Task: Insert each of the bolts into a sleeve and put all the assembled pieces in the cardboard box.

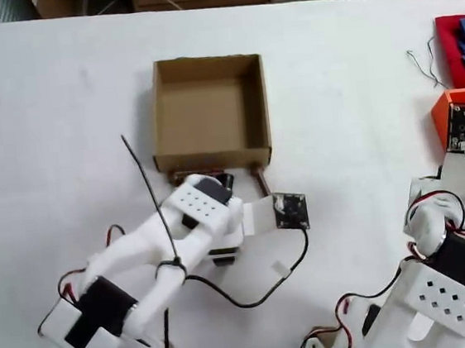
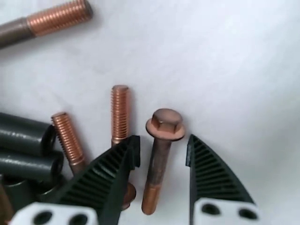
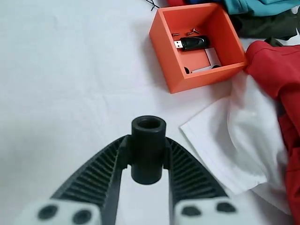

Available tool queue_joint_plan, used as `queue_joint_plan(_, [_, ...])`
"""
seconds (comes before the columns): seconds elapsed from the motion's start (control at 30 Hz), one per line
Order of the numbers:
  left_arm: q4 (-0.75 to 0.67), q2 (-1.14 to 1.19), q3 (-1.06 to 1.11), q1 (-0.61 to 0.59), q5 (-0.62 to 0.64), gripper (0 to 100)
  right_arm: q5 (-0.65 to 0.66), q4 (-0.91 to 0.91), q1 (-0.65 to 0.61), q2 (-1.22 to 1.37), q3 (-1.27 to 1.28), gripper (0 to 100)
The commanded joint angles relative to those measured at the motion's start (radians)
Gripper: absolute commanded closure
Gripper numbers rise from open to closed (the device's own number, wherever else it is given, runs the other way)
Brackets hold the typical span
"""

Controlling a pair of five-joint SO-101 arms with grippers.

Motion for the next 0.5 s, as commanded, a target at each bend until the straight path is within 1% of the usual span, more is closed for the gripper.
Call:
queue_joint_plan(0.0, [-0.003,-0.003,-0.013,0.028,0.002,82,-0.002,0.005,0.007,-0.024,-0.044,97.8])
queue_joint_plan(0.17, [-0.012,-0.002,0.027,0.072,0.000,83,-0.002,0.005,0.012,-0.024,-0.046,97.8])
queue_joint_plan(0.33, [-0.040,-0.003,0.050,0.069,0.002,92,-0.002,0.005,0.013,-0.024,-0.046,97.8])
queue_joint_plan(0.47, [-0.040,-0.003,0.051,0.035,0.002,88,-0.002,0.005,0.013,-0.024,-0.046,97.8])
